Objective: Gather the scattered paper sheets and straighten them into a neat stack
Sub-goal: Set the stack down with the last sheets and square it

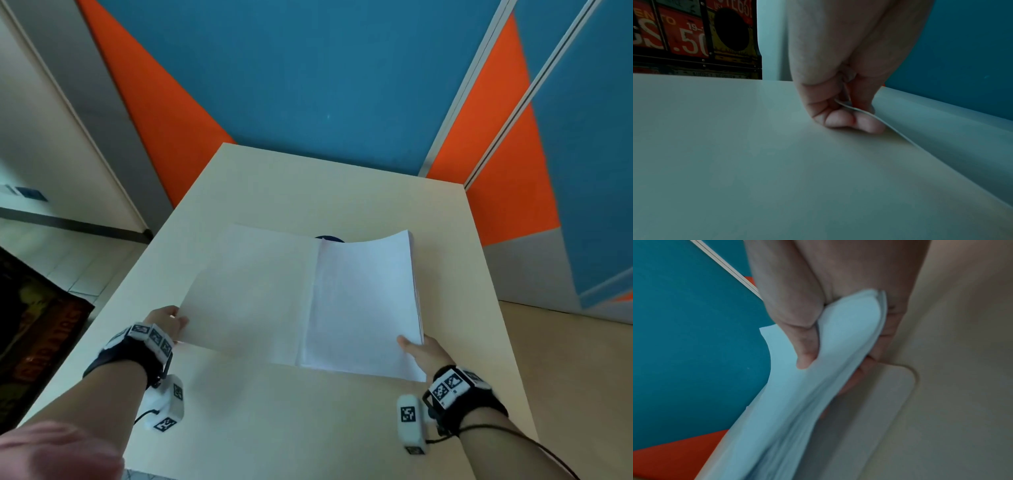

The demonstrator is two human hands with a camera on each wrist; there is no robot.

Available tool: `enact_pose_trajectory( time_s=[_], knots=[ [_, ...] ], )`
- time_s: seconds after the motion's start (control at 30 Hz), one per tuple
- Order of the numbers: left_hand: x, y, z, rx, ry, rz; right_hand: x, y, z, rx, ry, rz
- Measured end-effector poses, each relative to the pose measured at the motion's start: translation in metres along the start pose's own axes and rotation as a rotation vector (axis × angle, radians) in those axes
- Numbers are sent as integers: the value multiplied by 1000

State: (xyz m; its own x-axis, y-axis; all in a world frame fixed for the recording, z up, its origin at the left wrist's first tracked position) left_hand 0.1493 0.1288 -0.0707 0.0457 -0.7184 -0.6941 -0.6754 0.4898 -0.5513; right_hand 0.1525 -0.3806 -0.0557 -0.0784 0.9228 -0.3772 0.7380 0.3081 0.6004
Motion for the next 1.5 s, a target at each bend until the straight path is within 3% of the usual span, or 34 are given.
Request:
enact_pose_trajectory(
  time_s=[0.57,0.67,0.8,0.9,0.97,1.07,1.17,1.27,1.5],
  knots=[
    [-2,-4,-3,5,73,43,-2,2,15,-103,-160,-41],
    [-15,-13,-11,26,39,-59,0,5,10,-174,-159,-57],
    [-44,-52,-43,175,7,-345,2,1,8,-250,-133,-76],
    [-46,-101,-82,258,136,-699,2,-2,7,-281,-135,-77],
    [-37,-132,-108,339,212,-787,3,-5,8,-303,-145,-83],
    [-1,-171,-141,567,240,-642,4,-5,7,-337,-158,-115],
    [64,-185,-147,627,331,-484,1,-3,5,-347,-170,-139],
    [119,-181,-140,695,337,-90,1,-9,9,-334,-166,-136],
    [179,-150,-137,719,372,560,2,-23,11,-27,-42,183]
  ],
)
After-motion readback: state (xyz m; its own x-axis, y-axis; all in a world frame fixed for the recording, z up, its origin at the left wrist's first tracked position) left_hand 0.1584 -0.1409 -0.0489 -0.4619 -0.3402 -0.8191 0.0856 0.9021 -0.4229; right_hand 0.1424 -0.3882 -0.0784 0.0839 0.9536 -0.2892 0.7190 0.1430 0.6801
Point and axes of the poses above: each hand's wrist, its own z-axis towards the middle knuckle, its own x-axis out of the palm, y = z × x, the point moved 9 cm from there along z, towards the middle knuckle, and after that the axes turned 5 degrees about x, right-handed, at the moved point
